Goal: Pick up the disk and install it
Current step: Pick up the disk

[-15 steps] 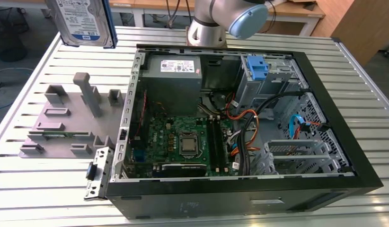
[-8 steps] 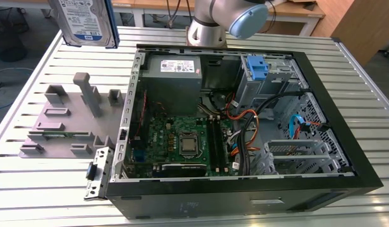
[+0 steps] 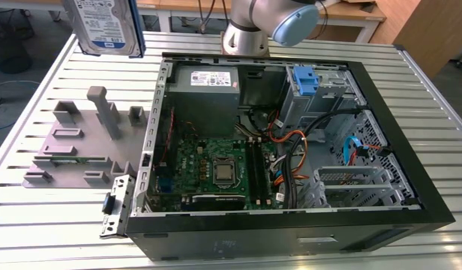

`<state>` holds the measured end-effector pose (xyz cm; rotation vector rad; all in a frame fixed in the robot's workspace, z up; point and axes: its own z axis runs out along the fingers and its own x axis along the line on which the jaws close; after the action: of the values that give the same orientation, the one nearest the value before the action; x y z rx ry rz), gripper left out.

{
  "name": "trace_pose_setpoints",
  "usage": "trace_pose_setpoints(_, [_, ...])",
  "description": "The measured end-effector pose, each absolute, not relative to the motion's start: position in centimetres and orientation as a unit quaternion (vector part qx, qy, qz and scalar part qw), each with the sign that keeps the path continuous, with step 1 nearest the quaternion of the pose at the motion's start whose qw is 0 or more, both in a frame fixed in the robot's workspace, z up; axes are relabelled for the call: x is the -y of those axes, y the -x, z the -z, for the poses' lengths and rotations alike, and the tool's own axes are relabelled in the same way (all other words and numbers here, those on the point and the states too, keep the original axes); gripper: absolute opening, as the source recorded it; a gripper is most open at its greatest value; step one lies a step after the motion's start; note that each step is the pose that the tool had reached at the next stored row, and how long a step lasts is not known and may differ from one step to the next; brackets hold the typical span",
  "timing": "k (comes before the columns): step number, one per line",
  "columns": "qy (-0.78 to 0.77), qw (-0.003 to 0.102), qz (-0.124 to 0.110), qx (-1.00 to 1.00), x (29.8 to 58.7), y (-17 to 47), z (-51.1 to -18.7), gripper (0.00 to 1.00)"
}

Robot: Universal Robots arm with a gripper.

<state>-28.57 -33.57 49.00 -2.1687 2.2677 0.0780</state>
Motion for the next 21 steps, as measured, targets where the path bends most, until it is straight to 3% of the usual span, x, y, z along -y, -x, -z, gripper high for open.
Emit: trace_pose_setpoints(21, [0.691, 0.001, -0.025, -0.722, 33.6, 27.2, -49.0, 0.35])
